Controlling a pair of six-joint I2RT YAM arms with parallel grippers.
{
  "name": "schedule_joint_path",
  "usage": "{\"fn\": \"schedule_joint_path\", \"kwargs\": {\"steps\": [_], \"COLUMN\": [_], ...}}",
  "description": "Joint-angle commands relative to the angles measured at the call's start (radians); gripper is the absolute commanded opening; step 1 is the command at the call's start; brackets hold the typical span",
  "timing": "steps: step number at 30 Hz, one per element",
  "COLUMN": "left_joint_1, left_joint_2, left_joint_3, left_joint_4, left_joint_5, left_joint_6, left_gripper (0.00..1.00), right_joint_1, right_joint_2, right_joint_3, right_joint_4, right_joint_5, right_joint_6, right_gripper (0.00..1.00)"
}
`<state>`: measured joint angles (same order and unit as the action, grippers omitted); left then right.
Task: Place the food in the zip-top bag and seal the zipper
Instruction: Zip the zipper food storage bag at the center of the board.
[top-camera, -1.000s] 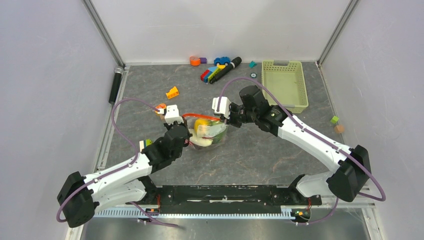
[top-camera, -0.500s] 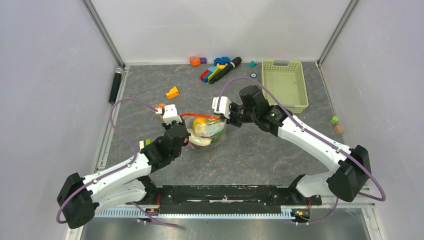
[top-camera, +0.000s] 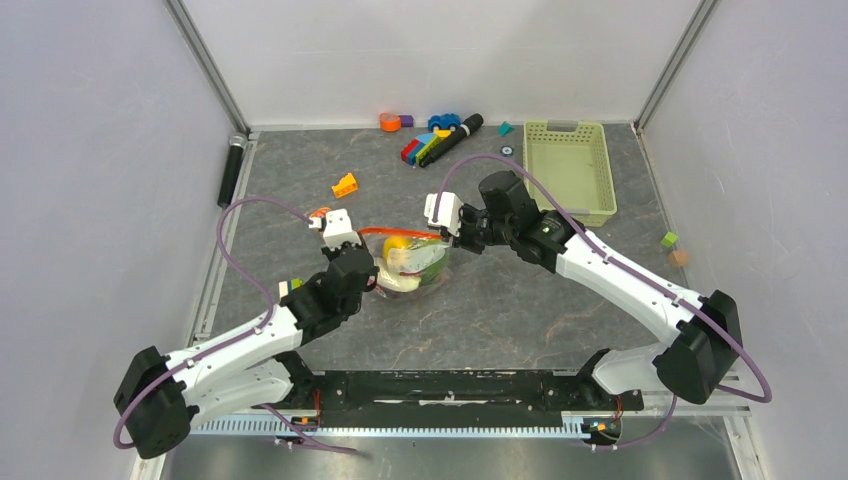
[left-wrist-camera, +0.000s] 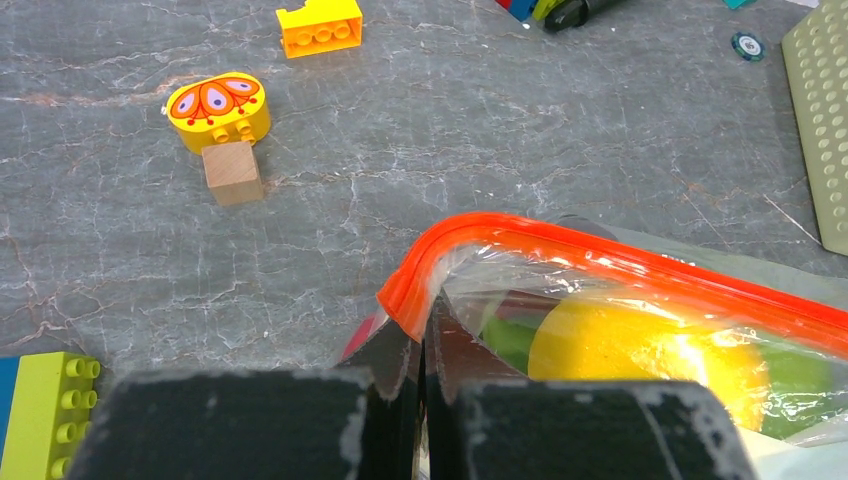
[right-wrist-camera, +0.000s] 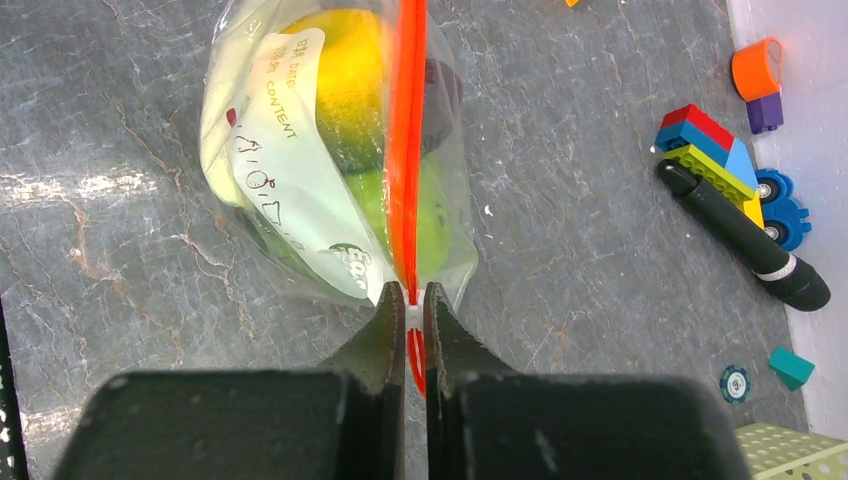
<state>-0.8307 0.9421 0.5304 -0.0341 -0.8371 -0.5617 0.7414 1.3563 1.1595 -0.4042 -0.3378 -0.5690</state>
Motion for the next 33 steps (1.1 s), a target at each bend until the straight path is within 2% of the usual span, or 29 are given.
{"fn": "schedule_joint_path", "kwargs": {"steps": [1,17,33], "left_joint_1": [0.029,0.044,0.075], "left_joint_2": [-0.008,-0.029,-0.030], "left_joint_3": [0.022,0.024,0.038], "left_joint_4": [-0.081,-0.135,-0.201], "left_joint_5": [-0.126,-0.159,-0.185], "left_joint_6": [-0.021,-0.055,-0.115], "left_gripper": [0.02,0.02,0.02], "right_joint_1": [-0.014,-0.015,-0.014], "right_joint_2": [-0.044,-0.062,-0.088], "right_joint_3": [0.018,0.004,-0.018], "right_joint_4": [0.000,0.010,0.029], "right_joint_5": [0.042,0.061,0.152], "right_joint_6": [0.008,0.008,0.021], "right_gripper": [0.00,0.00,0.00]}}
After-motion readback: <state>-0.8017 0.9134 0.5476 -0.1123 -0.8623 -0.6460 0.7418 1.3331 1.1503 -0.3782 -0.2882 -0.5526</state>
